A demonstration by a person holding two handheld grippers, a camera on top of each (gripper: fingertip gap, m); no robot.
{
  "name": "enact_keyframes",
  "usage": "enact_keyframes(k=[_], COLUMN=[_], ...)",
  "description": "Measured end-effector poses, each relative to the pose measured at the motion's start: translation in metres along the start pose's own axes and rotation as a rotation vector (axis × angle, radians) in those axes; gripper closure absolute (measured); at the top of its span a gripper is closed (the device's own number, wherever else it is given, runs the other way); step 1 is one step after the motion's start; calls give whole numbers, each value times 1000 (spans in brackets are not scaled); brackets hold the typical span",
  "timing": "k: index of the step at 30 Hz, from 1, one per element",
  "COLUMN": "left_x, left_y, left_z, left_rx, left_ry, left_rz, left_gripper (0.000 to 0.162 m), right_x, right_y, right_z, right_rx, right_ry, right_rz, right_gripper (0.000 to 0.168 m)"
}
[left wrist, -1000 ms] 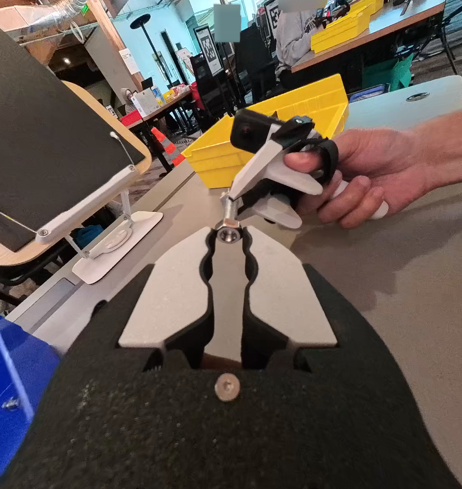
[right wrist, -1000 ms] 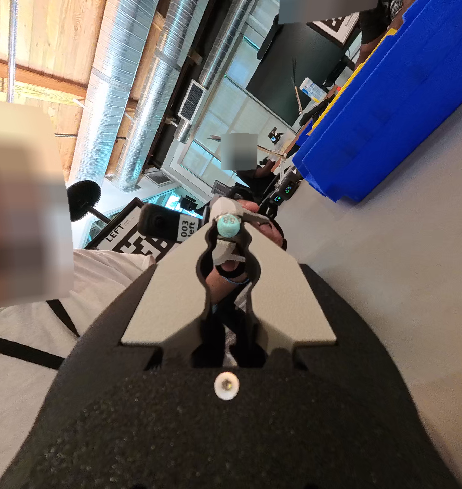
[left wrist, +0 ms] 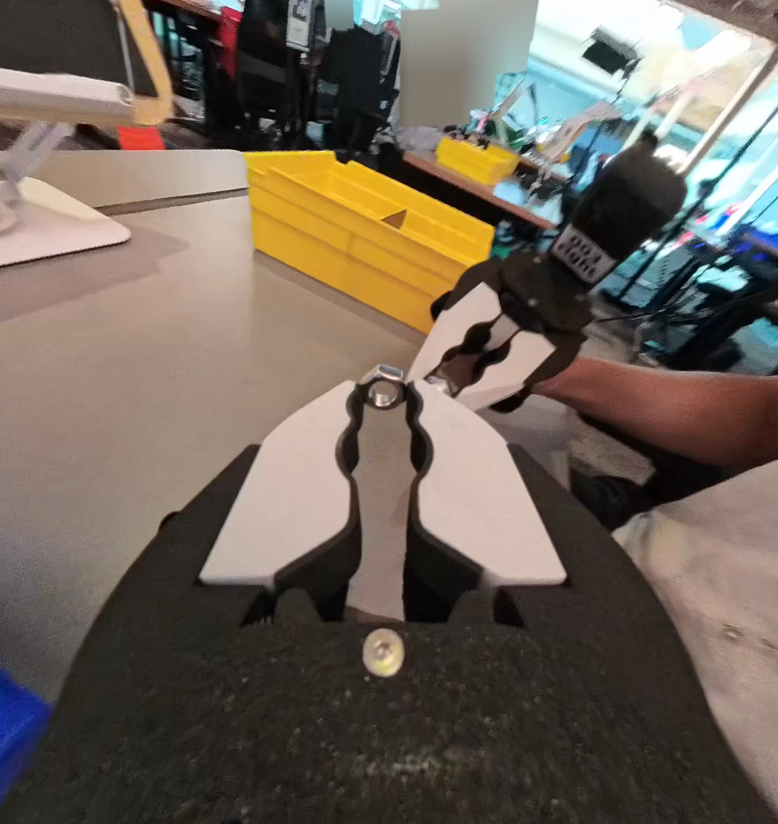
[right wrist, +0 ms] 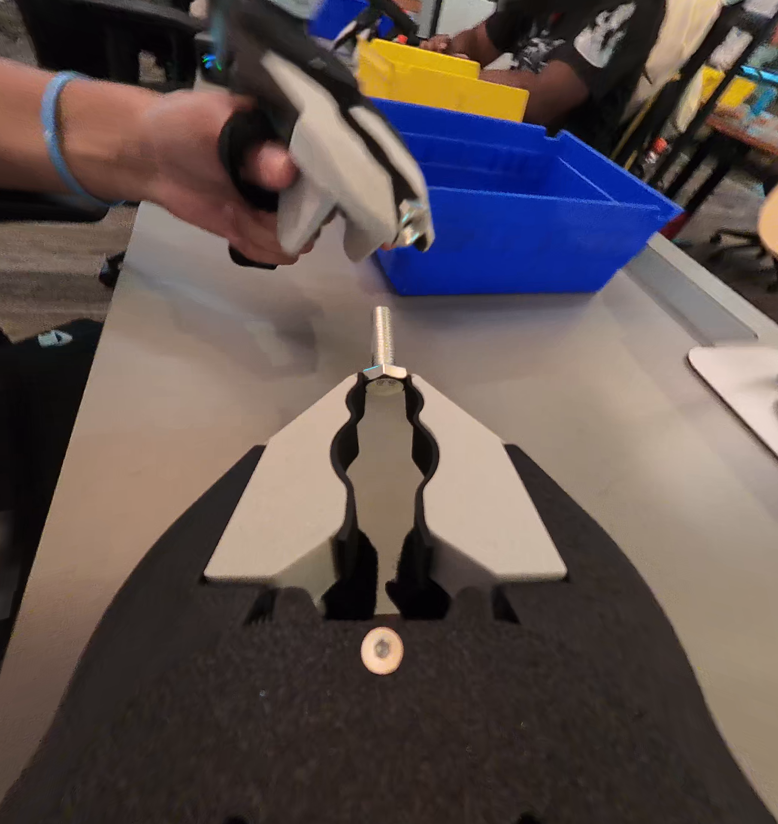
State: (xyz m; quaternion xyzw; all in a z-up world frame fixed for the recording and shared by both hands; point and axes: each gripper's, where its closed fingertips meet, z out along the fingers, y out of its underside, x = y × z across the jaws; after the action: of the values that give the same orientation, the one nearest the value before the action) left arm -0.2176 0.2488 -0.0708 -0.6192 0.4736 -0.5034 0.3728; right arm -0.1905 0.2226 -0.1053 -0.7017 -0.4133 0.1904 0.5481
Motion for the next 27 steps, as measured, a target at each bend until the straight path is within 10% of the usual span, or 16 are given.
enact_keyframes(k=[5,15,22,27], left_x=[-26,-16,-8,-8], left_y=[17,23,26,26], left_z=[6,14,11,10], left_rx=[-121,-99,-87,-86], left_ry=[-321,-267,-231,-227], left_rz=[282,297,293,297], left_gripper=[144,144,144,144], right_x=[21,37,135,198], right_y=[-1,-19,-74,-30], right_z=[-13,-34,-188,-272], right_rx=[17,-57,-284,-663], right_ry=[46,96,500,623], right_rz=[145,232,155,291], right_gripper=[152,151,151,151])
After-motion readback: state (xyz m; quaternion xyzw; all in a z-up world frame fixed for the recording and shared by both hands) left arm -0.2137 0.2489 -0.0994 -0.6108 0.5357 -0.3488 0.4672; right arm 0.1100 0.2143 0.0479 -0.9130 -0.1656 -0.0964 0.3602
